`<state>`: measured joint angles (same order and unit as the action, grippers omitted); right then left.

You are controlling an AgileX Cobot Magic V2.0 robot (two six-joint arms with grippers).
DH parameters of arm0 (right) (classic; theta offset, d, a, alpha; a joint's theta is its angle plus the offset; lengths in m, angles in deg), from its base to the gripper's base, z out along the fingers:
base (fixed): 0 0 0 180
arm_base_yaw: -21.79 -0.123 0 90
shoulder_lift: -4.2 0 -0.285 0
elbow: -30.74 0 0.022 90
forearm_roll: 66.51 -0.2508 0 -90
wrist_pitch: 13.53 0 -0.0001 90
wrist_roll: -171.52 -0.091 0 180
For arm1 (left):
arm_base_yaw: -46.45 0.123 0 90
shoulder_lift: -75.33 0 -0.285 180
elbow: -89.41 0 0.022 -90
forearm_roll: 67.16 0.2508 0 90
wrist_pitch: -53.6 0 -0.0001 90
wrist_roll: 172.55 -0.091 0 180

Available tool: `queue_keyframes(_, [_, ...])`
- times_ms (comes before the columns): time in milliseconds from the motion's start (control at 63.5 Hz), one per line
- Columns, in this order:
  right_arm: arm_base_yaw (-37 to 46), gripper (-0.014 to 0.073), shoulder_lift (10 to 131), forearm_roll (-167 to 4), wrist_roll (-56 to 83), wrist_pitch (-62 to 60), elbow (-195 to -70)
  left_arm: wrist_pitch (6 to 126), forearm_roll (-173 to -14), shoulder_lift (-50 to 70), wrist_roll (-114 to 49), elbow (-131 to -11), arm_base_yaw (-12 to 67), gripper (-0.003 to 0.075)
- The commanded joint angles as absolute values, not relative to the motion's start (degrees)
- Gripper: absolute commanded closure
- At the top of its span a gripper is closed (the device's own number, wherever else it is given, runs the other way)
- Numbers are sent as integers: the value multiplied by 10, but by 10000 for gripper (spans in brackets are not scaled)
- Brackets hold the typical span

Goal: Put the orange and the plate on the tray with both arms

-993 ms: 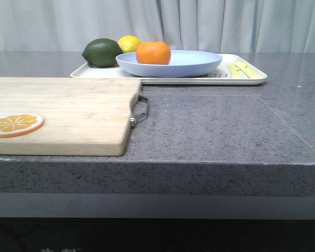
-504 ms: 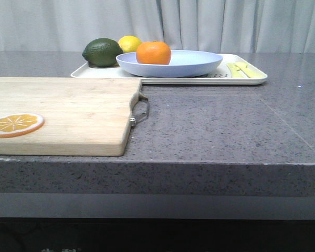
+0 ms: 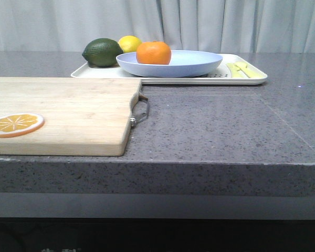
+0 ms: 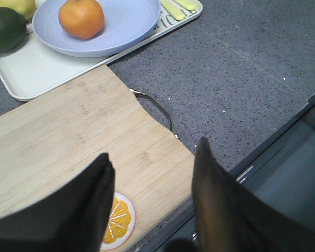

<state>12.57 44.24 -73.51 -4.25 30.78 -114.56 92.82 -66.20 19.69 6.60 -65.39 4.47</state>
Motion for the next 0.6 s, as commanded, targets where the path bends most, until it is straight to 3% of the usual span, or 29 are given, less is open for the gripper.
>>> queue_keyframes(0, [127, 482, 443, -734, -40, 264, -1160, 892, -665, 202, 71, -671, 47, 522])
queue_keyframes(126, [127, 648, 443, -734, -40, 264, -1160, 892, -665, 202, 71, -671, 47, 650])
queue_keyframes(236, [127, 662, 443, -734, -40, 264, -1160, 892, -665, 202, 71, -671, 47, 736])
queue_keyframes(583, [127, 662, 443, -734, -40, 264, -1160, 885, -665, 202, 71, -667, 45, 738])
